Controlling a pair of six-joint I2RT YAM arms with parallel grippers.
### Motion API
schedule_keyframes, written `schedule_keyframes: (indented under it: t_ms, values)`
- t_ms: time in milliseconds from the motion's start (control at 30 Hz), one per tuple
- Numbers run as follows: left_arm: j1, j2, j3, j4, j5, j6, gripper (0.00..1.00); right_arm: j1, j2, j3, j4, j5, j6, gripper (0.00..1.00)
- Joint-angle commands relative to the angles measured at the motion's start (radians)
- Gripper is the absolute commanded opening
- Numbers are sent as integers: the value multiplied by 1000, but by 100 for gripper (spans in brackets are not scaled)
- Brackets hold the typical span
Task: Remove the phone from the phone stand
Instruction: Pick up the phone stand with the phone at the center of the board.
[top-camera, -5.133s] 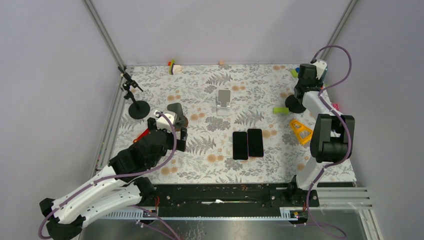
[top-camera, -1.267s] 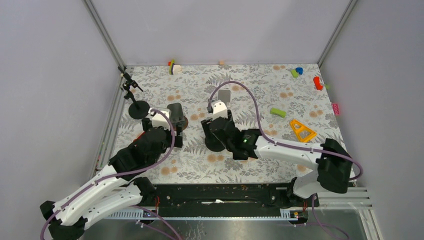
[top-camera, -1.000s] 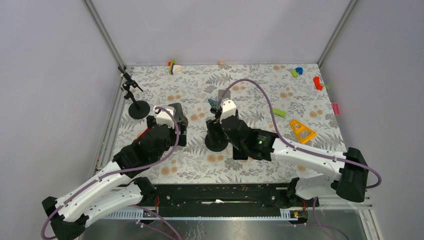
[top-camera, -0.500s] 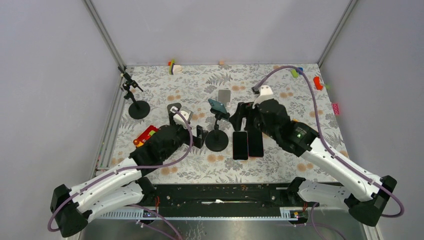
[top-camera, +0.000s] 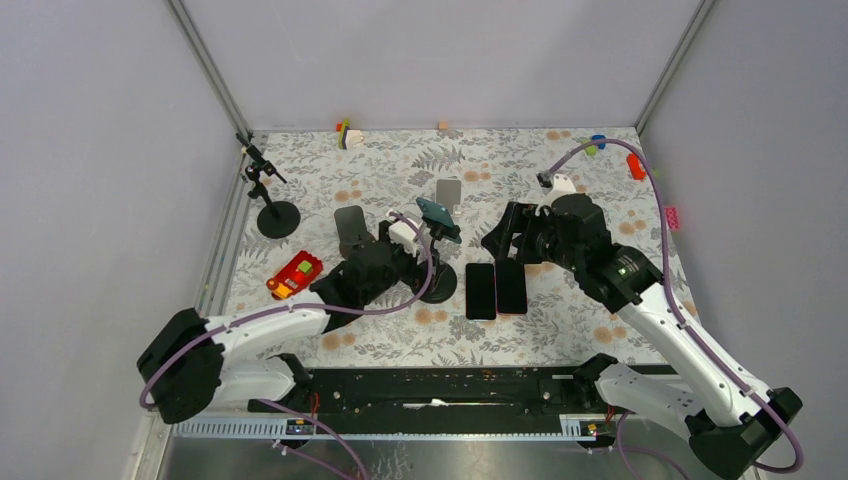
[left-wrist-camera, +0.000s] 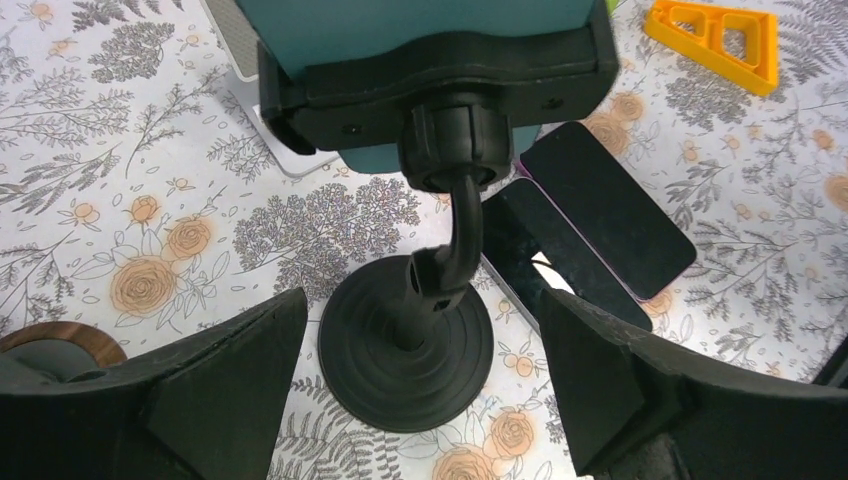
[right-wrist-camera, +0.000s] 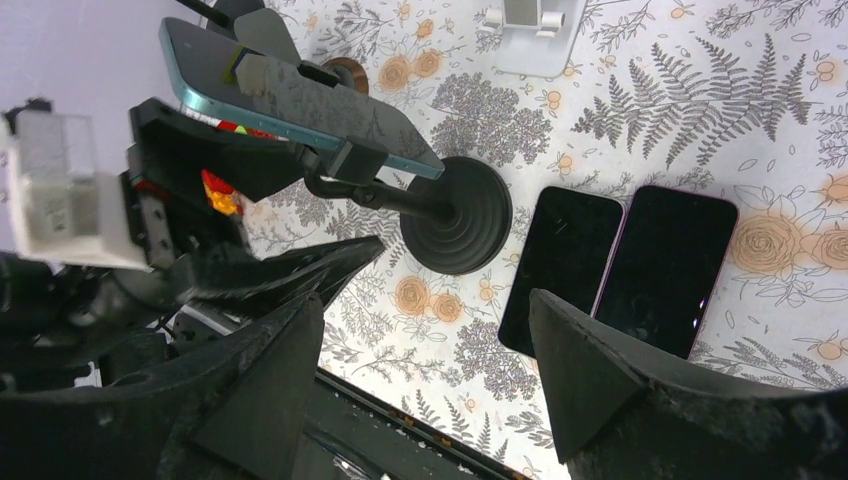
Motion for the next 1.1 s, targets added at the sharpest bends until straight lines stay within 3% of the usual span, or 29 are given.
schedule_keyframes:
  t_ms: [0,500,933,1067]
  values:
    - [-2,87,79,157,-32,21,95,-7,-33,-27,-10,-39,7,82]
    - [-1,256,200,150,-120,42,90,-10,-71,-85,-10,-54,-2,82]
    - [3,305,246,118,-61,34,56,-10,-33,-59,-10,-71,-15,83]
    - [10,312,263,90,-23,16,39,-10,-39,-80,-10,-56,-21,82]
